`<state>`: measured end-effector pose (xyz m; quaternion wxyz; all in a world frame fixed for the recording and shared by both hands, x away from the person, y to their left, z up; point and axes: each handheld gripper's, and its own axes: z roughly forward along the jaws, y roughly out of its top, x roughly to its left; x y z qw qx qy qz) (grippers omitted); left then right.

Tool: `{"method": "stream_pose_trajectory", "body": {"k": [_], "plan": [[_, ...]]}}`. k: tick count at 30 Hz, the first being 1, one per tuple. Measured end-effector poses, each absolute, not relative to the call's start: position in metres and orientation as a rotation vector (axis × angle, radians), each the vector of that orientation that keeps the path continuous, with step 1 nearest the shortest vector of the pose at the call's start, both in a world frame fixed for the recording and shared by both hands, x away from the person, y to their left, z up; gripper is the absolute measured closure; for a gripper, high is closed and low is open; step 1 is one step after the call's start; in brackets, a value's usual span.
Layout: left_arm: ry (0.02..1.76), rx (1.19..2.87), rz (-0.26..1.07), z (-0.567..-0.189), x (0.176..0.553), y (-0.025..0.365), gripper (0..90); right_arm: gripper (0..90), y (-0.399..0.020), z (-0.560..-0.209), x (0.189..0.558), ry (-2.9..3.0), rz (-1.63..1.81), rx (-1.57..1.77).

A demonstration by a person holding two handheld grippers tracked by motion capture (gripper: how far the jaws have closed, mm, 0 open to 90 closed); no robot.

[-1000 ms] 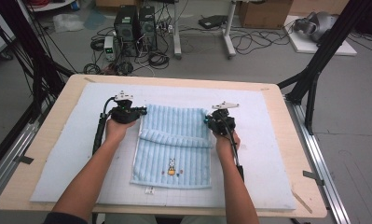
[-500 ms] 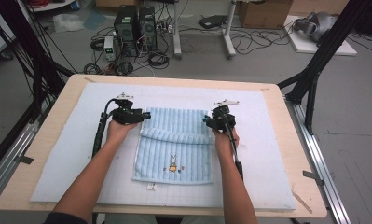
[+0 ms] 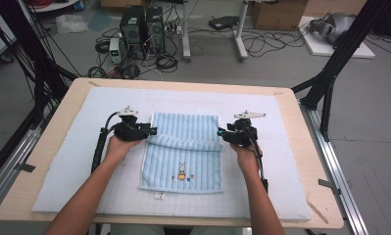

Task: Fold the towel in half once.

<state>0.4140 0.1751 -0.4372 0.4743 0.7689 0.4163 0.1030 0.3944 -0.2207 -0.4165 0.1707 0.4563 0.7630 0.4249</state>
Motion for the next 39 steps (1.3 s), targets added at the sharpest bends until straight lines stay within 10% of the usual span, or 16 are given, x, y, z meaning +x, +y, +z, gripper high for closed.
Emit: {"method": "stream_pose_trajectory", "body": {"k": [8,12,14,21,24,30,35,39], "plan": [[0.977,1.932,0.24,-0.443,0.399,0.173,64.3,48.6,-0.228,-0.411,0.379,2.298,1.273,1.229],[0.956,1.956,0.244,-0.444,0.395,0.173,82.1,49.9,-0.224,-0.419,0.372,2.387,1.251,1.192],[0.947,1.956,0.255,-0.445,0.392,0.173,86.2,70.2,-0.223,-0.43,0.37,2.443,1.228,1.169],[0.915,1.903,0.269,-0.441,0.38,0.177,87.1,89.3,-0.224,-0.435,0.363,2.454,1.25,1.121],[0.905,1.883,0.271,-0.439,0.375,0.179,87.1,61.3,-0.226,-0.433,0.362,2.43,1.284,1.129],[0.9,1.86,0.275,-0.437,0.371,0.18,87.1,46.2,-0.22,-0.438,0.355,2.519,1.277,1.068],[0.905,1.848,0.268,-0.439,0.368,0.182,87.1,78.3,-0.215,-0.439,0.35,2.547,1.181,0.967],[0.895,1.821,0.257,-0.437,0.364,0.184,87.1,84.8,-0.219,-0.436,0.345,2.494,1.22,0.938]]}}
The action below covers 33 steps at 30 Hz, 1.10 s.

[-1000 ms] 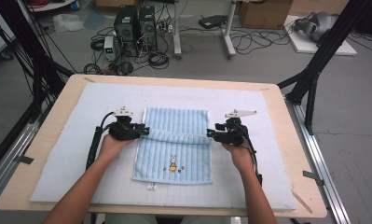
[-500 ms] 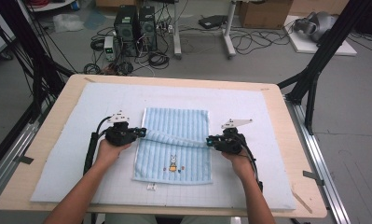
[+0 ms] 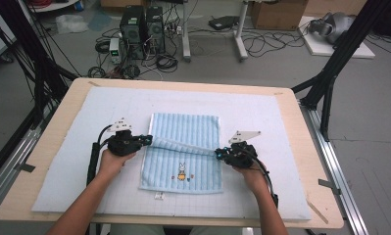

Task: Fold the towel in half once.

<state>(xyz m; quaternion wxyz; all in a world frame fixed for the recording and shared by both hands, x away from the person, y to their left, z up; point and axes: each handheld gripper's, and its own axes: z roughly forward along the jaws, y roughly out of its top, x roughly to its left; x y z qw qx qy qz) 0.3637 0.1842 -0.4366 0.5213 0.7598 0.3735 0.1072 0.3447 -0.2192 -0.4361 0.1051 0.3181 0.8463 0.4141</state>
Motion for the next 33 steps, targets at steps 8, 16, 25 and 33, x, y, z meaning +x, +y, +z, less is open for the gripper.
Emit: {"method": "stream_pose_trajectory", "body": {"k": [8,16,25,33], "plan": [[0.857,1.789,0.247,-0.43,0.345,0.187,87.1,84.8,-0.224,-0.428,0.328,2.474,1.264,0.891],[0.822,1.79,0.226,-0.43,0.316,0.191,87.0,84.8,-0.226,-0.424,0.304,2.488,1.278,0.841],[0.803,1.806,0.214,-0.432,0.291,0.194,86.9,84.8,-0.225,-0.42,0.276,2.47,1.28,0.825],[0.781,1.826,0.182,-0.434,0.274,0.196,86.9,84.7,-0.223,-0.419,0.259,2.456,1.265,0.837]]}}
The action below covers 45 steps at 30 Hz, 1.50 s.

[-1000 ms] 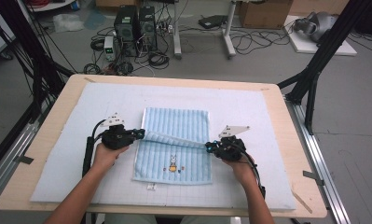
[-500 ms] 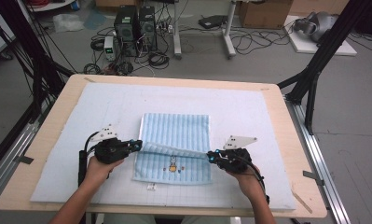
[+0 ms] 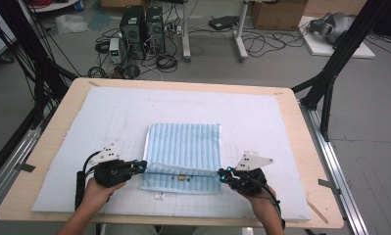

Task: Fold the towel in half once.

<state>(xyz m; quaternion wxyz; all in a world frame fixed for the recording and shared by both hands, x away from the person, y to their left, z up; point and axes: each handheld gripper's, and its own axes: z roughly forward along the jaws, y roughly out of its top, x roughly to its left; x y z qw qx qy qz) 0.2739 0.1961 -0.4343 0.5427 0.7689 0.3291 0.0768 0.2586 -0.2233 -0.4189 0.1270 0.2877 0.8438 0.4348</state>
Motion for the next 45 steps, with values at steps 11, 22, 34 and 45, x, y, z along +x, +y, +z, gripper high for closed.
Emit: {"method": "stream_pose_trajectory", "body": {"k": [11,22,34,45], "plan": [[0.862,1.732,0.17,-0.429,0.275,0.211,56.9,60.1,-0.228,-0.422,0.252,2.418,1.313,0.948],[0.917,1.74,0.209,-0.434,0.282,0.207,59.7,65.6,-0.214,-0.435,0.262,2.445,1.214,0.967],[0.843,1.946,0.206,-0.448,0.271,0.176,68.8,73.9,-0.202,-0.439,0.254,2.656,1.094,0.804],[0.812,2.065,0.175,-0.448,0.259,0.176,78.3,54.4,-0.216,-0.432,0.27,2.528,1.279,0.929]]}}
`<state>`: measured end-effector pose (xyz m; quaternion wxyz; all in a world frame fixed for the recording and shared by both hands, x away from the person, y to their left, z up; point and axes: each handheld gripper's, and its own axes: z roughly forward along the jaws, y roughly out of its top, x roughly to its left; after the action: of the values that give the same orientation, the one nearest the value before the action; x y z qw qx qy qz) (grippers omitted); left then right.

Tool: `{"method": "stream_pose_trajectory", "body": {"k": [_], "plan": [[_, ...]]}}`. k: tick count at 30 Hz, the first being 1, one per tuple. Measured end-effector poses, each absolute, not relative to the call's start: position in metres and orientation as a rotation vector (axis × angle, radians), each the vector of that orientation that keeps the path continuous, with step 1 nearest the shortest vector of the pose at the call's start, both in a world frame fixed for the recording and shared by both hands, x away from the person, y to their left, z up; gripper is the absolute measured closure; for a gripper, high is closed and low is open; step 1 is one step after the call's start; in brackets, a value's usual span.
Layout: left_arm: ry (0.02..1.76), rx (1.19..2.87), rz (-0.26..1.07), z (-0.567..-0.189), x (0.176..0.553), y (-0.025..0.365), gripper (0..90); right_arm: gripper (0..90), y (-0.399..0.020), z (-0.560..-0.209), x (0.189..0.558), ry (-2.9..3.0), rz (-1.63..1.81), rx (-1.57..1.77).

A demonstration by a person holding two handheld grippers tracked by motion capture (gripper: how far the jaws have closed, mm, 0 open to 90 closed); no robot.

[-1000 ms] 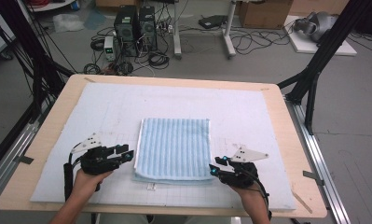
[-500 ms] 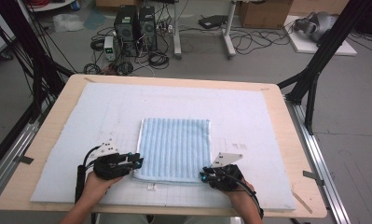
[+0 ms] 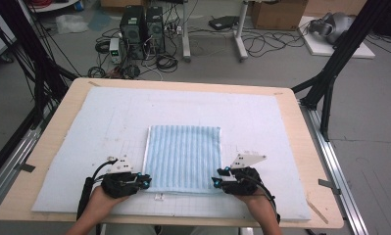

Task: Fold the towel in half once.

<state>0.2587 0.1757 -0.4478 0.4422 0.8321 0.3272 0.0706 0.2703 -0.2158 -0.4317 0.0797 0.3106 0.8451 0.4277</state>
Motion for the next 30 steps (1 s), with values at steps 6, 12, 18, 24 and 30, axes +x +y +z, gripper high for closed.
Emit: {"method": "stream_pose_trajectory", "body": {"k": [6,12,18,24,30], "plan": [[0.869,1.962,0.254,-0.439,0.275,0.182,71.7,54.3,-0.217,-0.429,0.298,2.335,1.235,1.017],[0.94,1.884,0.352,-0.436,0.315,0.188,71.7,59.7,-0.215,-0.424,0.323,2.271,1.216,1.055],[0.987,1.856,0.425,-0.433,0.358,0.184,78.5,68.6,-0.203,-0.425,0.359,2.267,1.136,1.088],[1.032,1.849,0.424,-0.442,0.387,0.171,81.7,70.6,-0.191,-0.436,0.391,2.294,1.083,1.128],[1.129,1.904,0.394,-0.451,0.4,0.164,82.5,71.3,-0.194,-0.444,0.403,2.302,1.045,1.198]]}}
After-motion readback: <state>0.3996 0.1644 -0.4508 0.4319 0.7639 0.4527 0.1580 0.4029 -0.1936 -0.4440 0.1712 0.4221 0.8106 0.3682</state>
